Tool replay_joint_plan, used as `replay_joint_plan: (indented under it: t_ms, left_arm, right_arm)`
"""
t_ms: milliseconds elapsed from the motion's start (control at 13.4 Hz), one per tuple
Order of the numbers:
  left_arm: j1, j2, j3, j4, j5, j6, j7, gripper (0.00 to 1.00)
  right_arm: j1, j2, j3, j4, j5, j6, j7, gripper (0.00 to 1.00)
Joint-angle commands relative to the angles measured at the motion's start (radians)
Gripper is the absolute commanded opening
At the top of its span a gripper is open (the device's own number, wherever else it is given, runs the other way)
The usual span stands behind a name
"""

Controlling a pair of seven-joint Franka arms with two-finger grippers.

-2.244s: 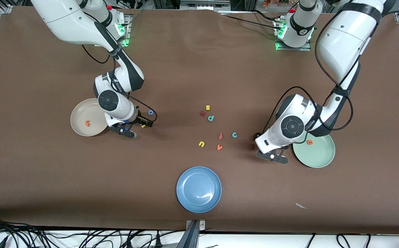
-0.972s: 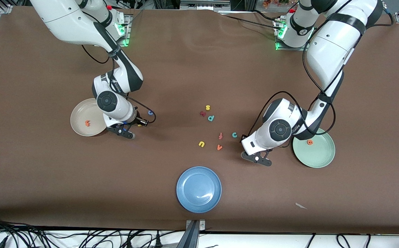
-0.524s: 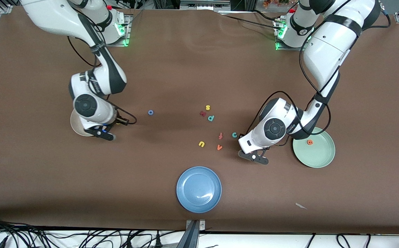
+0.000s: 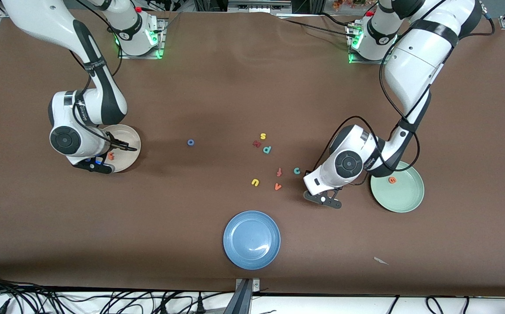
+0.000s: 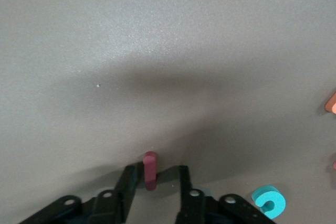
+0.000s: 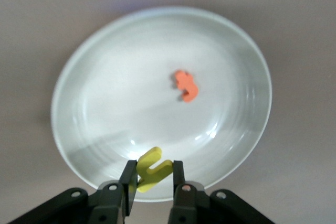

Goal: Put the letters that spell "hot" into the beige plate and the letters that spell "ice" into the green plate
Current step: 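Release the y on the white plate while the left gripper lifts the pink l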

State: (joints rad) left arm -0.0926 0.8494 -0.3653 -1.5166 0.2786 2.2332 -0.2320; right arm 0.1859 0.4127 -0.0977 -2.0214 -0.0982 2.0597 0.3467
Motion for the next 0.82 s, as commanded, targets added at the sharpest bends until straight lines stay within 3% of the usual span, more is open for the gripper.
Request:
replay_joint_plan:
  t_ms: [0,75,150,224,449,748]
  left_arm:
    - [-0.007,-0.003,0.005,-0.011,0.027,0.003,-0.027,0.28]
    - [-0.009,-0.001,0.005,-0.013,0.028,0.003,-0.035,0.25]
    - [-0.010,-0.003,0.005,-0.013,0.031,0.005,-0.038,0.22]
    - [-0.010,-0.001,0.005,-0.013,0.040,0.003,-0.039,0.19]
    - [-0.010,0.000,0.005,-0.013,0.054,0.005,-0.049,0.08]
    - [0.005,-0.015,0.003,0.001,0.054,-0.012,-0.052,0.01]
  right_arm:
    - [0.009,-0.017,0.003,-0.037,0.000,-0.003,-0.020,0.19]
    - [0.009,-0.017,0.003,-0.037,0.000,-0.001,-0.020,0.31]
    - [0.009,-0.017,0.003,-0.034,0.002,-0.001,-0.020,0.69]
    - [0.009,-0.020,0.001,-0.030,0.002,-0.003,-0.018,0.99]
    - [0.010,-0.041,0.015,0.001,0.005,-0.044,-0.002,1.00]
    - [0.012,-0.055,0.094,0.036,0.052,-0.067,0.055,1.00]
